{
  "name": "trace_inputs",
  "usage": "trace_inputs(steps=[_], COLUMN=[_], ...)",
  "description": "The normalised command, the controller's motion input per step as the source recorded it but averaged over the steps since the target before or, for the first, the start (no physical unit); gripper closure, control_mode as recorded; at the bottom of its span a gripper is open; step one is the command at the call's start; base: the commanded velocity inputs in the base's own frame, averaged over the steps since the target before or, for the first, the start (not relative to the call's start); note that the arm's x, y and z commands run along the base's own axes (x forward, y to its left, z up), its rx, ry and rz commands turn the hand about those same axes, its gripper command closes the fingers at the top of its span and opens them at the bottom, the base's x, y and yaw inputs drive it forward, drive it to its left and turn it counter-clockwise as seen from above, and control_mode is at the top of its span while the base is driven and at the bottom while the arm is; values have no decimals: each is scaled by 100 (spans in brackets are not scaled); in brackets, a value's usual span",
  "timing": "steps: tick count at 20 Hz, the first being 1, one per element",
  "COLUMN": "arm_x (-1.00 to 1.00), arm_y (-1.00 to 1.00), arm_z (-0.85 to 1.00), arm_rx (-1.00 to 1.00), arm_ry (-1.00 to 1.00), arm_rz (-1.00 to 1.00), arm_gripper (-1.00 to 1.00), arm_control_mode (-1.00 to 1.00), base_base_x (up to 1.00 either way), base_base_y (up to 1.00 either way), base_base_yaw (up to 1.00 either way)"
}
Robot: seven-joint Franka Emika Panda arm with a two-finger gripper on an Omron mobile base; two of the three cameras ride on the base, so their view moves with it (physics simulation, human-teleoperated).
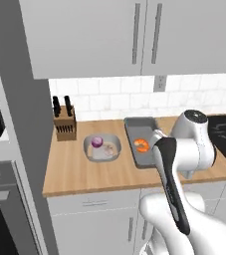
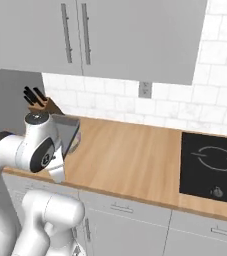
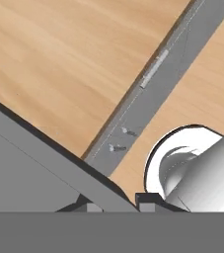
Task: Take the meat container that has the shrimp and place it on the second highest rack of the freezer. Then take the vegetable container that has the onion and garlic and place it on the highest rack of the freezer.
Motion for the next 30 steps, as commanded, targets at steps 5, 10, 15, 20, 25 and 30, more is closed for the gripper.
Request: trace_inputs(steps=[5,10,15,20,25,30], arm_x=[0,0,0,0,0,0], arm_y=[0,0,0,0,0,0], arm_z=[0,0,0,0,0,0], arm_rx=[0,0,0,0,0,0], arm_ry=[0,0,0,0,0,0], arm_rz=[0,0,0,0,0,0], arm_gripper=[100,100,100,100,100,100], arm_control_mode=[100,100,100,100,100,100], base_base_x=[-57,-20,38,79,9,17], base_base_y=[34,64,100,100,100,100], base_base_yaw=[76,81,43,21,47,37])
